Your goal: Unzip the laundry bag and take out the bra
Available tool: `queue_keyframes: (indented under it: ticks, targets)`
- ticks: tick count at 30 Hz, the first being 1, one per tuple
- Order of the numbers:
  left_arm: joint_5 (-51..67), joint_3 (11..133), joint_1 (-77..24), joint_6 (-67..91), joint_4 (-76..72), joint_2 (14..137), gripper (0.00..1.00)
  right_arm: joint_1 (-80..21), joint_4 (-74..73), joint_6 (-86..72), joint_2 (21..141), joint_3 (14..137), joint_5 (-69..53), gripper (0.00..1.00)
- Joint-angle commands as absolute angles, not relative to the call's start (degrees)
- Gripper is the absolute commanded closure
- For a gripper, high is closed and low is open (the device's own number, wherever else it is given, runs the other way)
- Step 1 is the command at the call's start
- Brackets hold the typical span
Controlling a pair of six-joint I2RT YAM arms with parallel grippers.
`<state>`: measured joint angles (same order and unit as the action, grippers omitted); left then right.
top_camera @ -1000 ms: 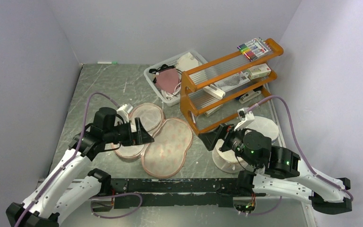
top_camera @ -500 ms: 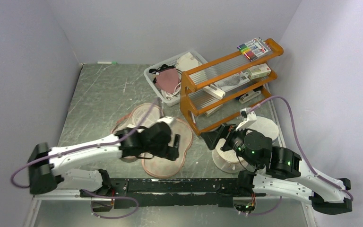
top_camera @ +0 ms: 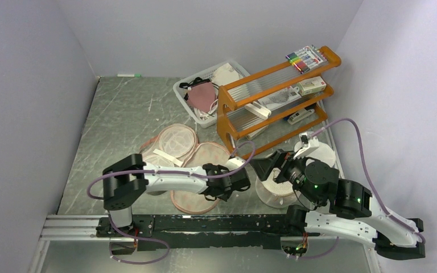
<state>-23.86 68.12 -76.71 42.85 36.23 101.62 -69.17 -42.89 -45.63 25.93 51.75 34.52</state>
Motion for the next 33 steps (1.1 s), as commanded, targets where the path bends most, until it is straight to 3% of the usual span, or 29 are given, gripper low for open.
queue_keyframes:
  ticks: [1, 9, 16, 19, 26, 33]
  targets:
    - [-24.5, 71.8, -76.5, 40.7, 32.7, 106.1, 0.45, -69.1, -44.9, -46.1, 25.0, 53.6, 36.2, 0.00]
    - [-21.7, 69.3, -75.7, 40.7, 29.2, 109.2, 0.53, -69.1, -45.1, -46.6, 24.1, 53.3, 36.1, 0.00]
    - [-22.0, 68.2, -74.0, 39.5, 31.1, 105.1, 0.92, -69.1, -44.6, -46.8, 24.5, 53.1, 35.3, 0.00]
    - [-16.7, 67.1, -71.4, 36.1, 29.4, 99.6, 0.93, -69.1, -44.0, -46.4, 25.1, 53.2, 35.2, 0.00]
    - [12.3, 59.0, -58.6, 27.9, 21.5, 83.3, 0.93, -69.1, -43.0, -45.8, 26.2, 53.7, 34.6, 0.00]
    - [17.5, 54.7, -38.7, 23.1, 29.1, 69.8, 0.93, -69.1, -42.1, -45.8, 26.7, 53.6, 34.1, 0.00]
